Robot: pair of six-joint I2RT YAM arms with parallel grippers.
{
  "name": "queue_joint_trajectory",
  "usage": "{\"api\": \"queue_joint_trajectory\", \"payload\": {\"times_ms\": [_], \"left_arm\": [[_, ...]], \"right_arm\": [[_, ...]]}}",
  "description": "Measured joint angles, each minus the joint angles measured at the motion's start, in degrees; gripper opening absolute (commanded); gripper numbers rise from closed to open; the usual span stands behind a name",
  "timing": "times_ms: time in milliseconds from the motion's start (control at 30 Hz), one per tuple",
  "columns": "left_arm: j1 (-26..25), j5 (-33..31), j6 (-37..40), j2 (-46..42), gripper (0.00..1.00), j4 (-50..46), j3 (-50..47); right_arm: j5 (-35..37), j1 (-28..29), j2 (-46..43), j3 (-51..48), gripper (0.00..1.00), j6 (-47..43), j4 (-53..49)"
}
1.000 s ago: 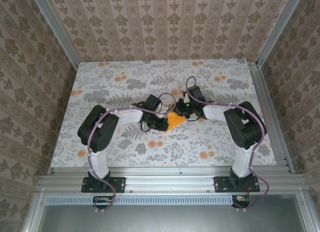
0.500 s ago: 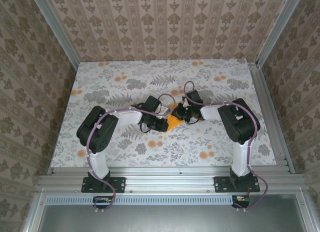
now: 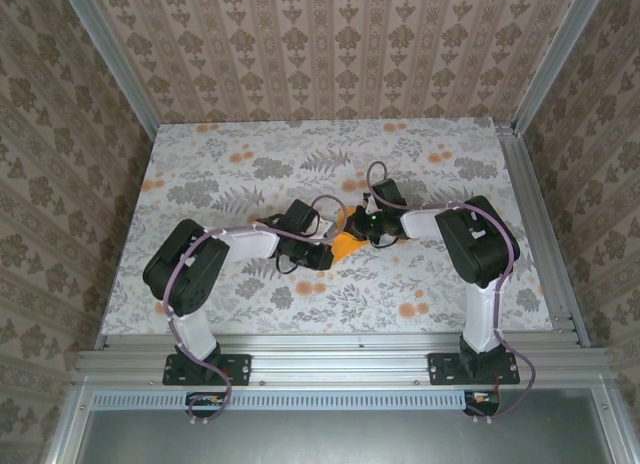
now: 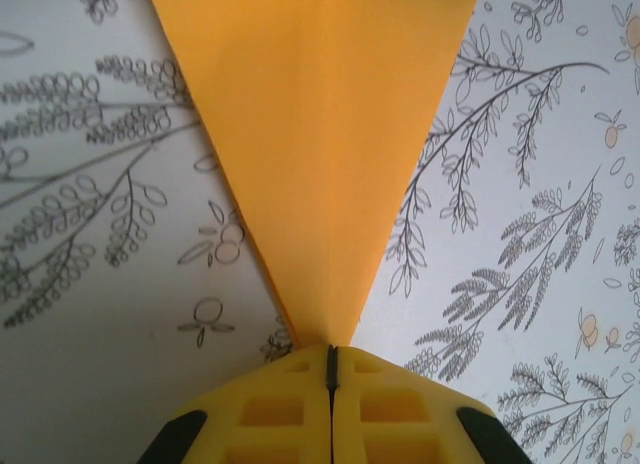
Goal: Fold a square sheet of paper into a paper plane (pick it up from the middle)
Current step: Fourth fold the wing at the center of the table.
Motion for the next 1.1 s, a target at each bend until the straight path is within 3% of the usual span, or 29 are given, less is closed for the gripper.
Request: {"api": "queue_joint_trajectory", "payload": {"times_ms": [500,700,1100], "left_arm": [[-0.83,0.33,-0.72,-2.75,0.07,-5.79,-1.29],[-1.03,1.27,-1.62,-2.75,0.08,-11.08,4.61],[0.59,2.89,-2.03,4.09,0.09,-8.74,15.28]], "right_arm": [[-0.57,-0.72,0.55,1.05,0.07,-1.64,-0.28],[-0.9,-0.72,0.42,1.05,0.13,-1.66,-0.22],[-1.73,-2.73,-5.62,0.98,0.21,-1.31,-2.23]]}}
